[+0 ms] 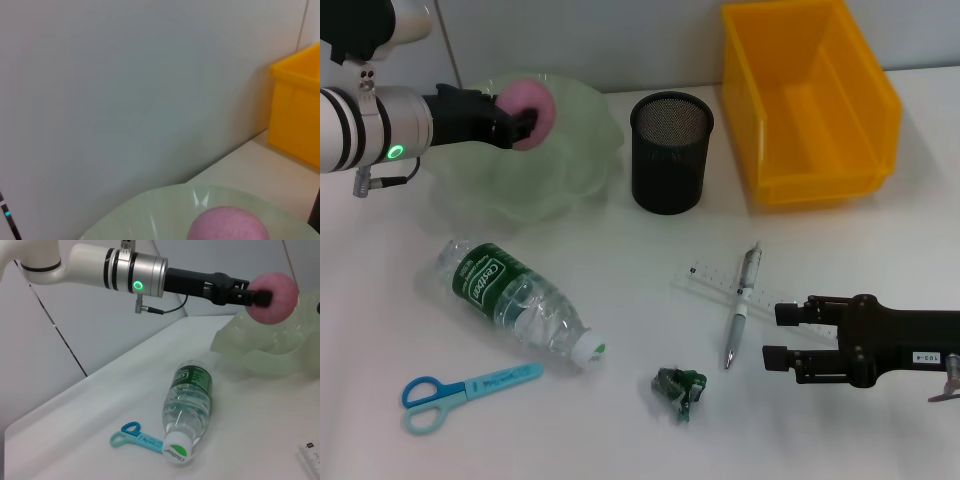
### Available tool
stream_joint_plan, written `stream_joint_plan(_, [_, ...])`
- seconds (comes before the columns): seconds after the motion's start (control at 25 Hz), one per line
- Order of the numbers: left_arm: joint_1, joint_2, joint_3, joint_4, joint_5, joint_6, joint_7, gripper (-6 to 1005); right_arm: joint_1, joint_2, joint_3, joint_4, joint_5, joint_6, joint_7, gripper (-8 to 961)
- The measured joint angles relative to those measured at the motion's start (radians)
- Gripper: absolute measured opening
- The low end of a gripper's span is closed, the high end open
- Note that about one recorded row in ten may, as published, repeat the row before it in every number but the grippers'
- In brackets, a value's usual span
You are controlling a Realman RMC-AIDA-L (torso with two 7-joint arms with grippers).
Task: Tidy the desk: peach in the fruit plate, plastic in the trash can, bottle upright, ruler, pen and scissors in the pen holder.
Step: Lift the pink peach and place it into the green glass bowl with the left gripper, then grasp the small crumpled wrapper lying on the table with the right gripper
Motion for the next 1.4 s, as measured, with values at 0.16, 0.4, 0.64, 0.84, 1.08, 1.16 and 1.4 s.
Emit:
stream_joint_plan(0.16, [0.0,0.0,0.0,0.0,0.0,0.004,-0.001,420,0.0,0.0,0.001,0.0,0.0,-0.001,0.0,752])
stream_joint_plan(0.4, [0.0,0.0,-0.001,0.0,0.001,0.004,-0.006,643,-0.001,0.0,0.002,0.0,0.0,-0.002,0.0,752])
stream_joint_plan(0.64, [0.0,0.001,-0.001,0.0,0.002,0.004,-0.011,805,-0.002,0.0,-0.001,0.0,0.0,-0.003,0.0,751])
stream_joint_plan(0.84, [0.0,0.001,-0.001,0.0,0.002,0.005,-0.011,847,-0.002,0.0,-0.002,0.0,0.0,-0.003,0.0,752])
stream_joint_plan(1.08, [0.001,0.003,-0.001,0.01,0.005,0.02,-0.01,847,-0.001,0.0,0.001,0.0,0.0,-0.001,0.0,752])
stream_joint_plan(1.16, [0.006,0.003,-0.001,0.028,0.005,0.049,-0.009,847,0.0,0.0,0.005,0.0,0.0,0.0,0.0,752])
stream_joint_plan(1.4, [0.164,0.011,-0.01,0.324,-0.16,0.431,0.006,847,0.005,0.0,0.006,0.0,0.0,0.0,0.0,751])
